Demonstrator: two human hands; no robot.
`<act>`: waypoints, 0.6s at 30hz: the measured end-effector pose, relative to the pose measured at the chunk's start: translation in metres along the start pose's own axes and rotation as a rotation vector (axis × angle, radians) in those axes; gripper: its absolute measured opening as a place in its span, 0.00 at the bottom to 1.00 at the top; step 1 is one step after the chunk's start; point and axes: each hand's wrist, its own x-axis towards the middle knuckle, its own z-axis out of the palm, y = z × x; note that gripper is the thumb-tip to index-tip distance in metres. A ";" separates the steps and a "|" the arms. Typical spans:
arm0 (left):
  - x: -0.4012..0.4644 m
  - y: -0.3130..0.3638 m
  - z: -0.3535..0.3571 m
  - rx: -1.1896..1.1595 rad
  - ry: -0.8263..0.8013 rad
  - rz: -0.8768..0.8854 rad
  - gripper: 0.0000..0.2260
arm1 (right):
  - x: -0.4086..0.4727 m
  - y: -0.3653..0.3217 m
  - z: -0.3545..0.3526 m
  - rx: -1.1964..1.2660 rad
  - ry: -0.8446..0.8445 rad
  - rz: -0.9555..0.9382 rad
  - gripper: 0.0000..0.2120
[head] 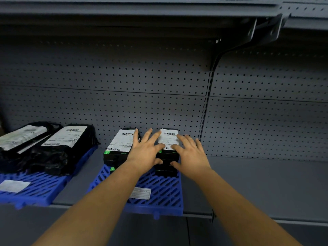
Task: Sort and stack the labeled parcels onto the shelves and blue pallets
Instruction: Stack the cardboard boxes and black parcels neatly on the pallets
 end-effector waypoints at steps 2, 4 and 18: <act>0.000 0.000 -0.001 -0.012 -0.002 -0.001 0.27 | 0.001 0.000 -0.001 -0.009 -0.005 -0.003 0.30; -0.002 0.000 -0.001 -0.033 -0.008 -0.003 0.31 | 0.000 0.001 0.000 -0.007 -0.010 -0.008 0.31; -0.004 0.008 0.010 0.040 0.001 -0.063 0.45 | 0.002 0.002 0.006 -0.030 -0.048 0.014 0.44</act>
